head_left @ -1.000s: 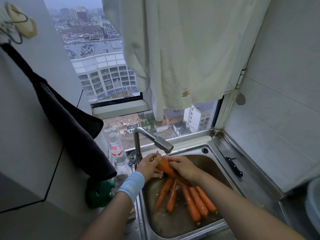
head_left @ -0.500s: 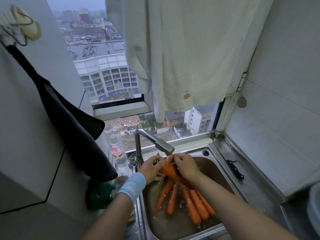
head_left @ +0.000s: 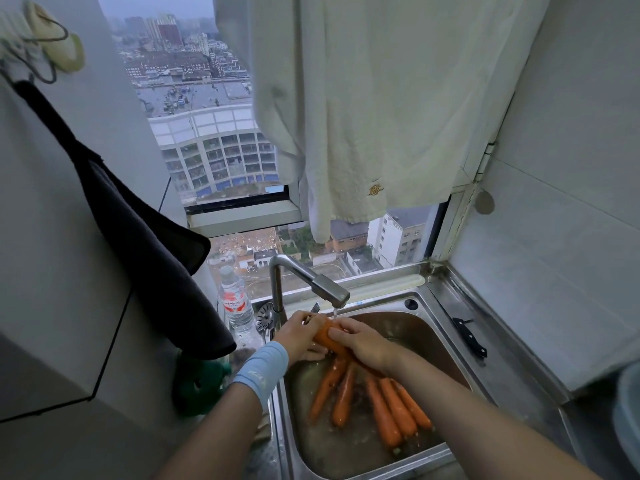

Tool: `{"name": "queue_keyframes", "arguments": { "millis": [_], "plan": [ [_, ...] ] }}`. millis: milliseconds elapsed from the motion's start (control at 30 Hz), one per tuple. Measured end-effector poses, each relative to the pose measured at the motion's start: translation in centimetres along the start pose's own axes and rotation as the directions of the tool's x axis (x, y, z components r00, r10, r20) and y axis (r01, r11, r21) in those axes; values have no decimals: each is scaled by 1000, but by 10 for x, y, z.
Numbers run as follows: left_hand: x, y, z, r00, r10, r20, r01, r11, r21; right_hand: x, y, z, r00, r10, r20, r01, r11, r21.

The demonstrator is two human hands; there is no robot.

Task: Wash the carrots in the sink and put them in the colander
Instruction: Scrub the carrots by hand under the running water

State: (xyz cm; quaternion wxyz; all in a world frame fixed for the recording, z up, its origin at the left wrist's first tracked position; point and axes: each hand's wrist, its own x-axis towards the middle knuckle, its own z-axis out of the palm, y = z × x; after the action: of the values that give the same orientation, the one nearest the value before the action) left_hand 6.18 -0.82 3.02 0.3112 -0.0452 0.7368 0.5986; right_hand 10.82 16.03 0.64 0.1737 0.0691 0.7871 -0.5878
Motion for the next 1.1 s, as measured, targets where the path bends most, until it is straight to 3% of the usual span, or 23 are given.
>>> {"name": "queue_keyframes", "arguments": {
  "millis": [100, 167, 267, 433, 500, 633, 733, 867, 967, 1100],
  "plan": [
    [0, 8, 0, 999, -19, 49, 13, 993, 121, -1, -5, 3, 999, 2, -47, -9, 990, -139],
    [1, 11, 4, 999, 48, 0, -46, 960, 275, -1, -9, 7, 990, -21, -138, -18, 962, -274],
    [3, 11, 12, 983, 147, -111, -79, 879, 469, -7, -21, 11, 965, -91, -246, -60, 836, -546],
    [8, 11, 17, 976, 26, -216, 32, 966, 257, -7, -28, 13, 971, -158, -180, -34, 651, -758],
    [3, 12, 15, 988, 1, -154, 44, 957, 288, -6, -29, 10, 972, -153, -179, -32, 668, -744],
    [-4, 0, 13, 993, 109, 37, -114, 900, 420, 7, -22, -5, 985, -17, -169, -98, 759, -644],
    [-6, 0, 21, 982, 166, -89, -114, 900, 421, 12, -18, -6, 978, -23, -209, -82, 875, -477],
    [0, 5, 27, 975, 104, -198, -14, 913, 408, 16, -7, -6, 960, -112, -255, 0, 916, -402],
    [9, 4, 25, 981, 3, -196, 51, 961, 272, 13, -8, -8, 937, -132, -324, 36, 957, -287],
    [7, 11, 23, 956, -254, -146, 238, 964, -116, 9, -17, -7, 898, -88, -430, 27, 989, -147]
  ]
}}
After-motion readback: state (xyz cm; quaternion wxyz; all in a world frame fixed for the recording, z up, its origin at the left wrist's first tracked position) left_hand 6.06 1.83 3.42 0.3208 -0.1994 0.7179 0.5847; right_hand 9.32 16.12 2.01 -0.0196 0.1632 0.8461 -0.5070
